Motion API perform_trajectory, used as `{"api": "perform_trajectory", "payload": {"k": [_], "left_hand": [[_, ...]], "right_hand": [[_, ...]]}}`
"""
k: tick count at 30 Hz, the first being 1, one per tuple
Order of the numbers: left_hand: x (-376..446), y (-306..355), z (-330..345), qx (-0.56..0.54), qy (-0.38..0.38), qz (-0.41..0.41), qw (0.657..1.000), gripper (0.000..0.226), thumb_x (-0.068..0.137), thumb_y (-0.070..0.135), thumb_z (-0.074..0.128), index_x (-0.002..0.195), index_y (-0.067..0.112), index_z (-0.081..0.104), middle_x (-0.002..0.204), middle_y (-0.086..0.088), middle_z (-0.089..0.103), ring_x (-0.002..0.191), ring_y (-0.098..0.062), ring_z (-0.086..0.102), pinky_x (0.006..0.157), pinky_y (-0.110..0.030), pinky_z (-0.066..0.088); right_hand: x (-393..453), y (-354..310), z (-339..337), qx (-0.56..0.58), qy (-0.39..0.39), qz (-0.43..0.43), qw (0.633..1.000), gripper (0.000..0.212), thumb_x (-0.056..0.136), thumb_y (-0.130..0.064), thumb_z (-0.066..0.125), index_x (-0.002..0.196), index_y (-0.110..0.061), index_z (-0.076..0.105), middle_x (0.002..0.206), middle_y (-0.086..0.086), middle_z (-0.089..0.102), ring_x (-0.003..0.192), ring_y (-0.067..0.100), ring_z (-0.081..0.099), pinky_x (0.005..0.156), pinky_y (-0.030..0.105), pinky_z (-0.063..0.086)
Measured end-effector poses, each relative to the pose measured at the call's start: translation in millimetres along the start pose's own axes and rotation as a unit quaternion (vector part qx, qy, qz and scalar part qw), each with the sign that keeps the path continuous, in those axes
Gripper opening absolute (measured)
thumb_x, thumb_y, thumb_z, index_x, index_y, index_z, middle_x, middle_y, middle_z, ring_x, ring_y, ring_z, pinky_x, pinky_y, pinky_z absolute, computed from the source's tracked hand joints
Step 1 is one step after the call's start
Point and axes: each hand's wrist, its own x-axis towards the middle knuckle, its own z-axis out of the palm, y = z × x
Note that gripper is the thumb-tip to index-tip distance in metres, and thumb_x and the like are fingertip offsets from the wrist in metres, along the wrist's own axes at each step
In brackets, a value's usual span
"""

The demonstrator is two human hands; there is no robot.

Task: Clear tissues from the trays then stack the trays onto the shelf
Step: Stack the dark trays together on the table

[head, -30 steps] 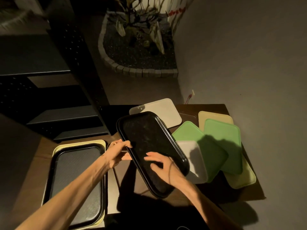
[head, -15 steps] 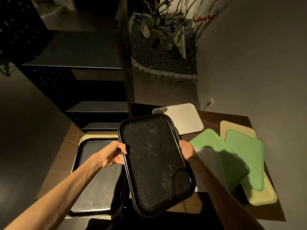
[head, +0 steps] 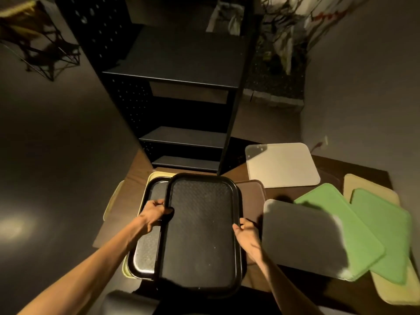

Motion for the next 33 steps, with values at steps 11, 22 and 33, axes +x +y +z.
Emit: {"api": "perform_trajectory", "payload": {"k": [11,22,33], "left_hand": [[42,-29,-82,0.243,0.131,0.03,0.961,0.022,0.079,-0.003,0.068,0.101,0.003,0.071,0.091,-0.017,0.073,0.077,-0.03,0.073,0.071,-0.046,0.063],[63,-14,-91,0.467,0.071,0.092,0.876,0.033,0.08,0.016,0.07,0.112,0.008,0.067,0.108,-0.016,0.072,0.1,-0.033,0.069,0.085,-0.036,0.056],[65,-42,-99,0.514,0.068,0.039,0.854,0.04,0.093,0.037,0.048,0.117,0.007,0.061,0.12,-0.019,0.065,0.109,-0.035,0.064,0.091,-0.04,0.051]], "right_hand": [[-7,-44,82,-0.174,0.037,-0.07,0.982,0.035,0.093,-0.02,0.056,0.126,-0.01,0.064,0.123,0.01,0.067,0.116,0.027,0.062,0.095,0.026,0.046],[-2,-53,112,-0.349,0.062,-0.075,0.932,0.029,0.089,-0.02,0.059,0.117,-0.012,0.059,0.119,0.012,0.063,0.108,0.033,0.065,0.085,0.037,0.053],[10,-55,118,-0.364,-0.007,-0.044,0.93,0.026,0.091,-0.016,0.063,0.115,-0.007,0.061,0.116,0.013,0.068,0.106,0.031,0.068,0.085,0.037,0.058]]}}
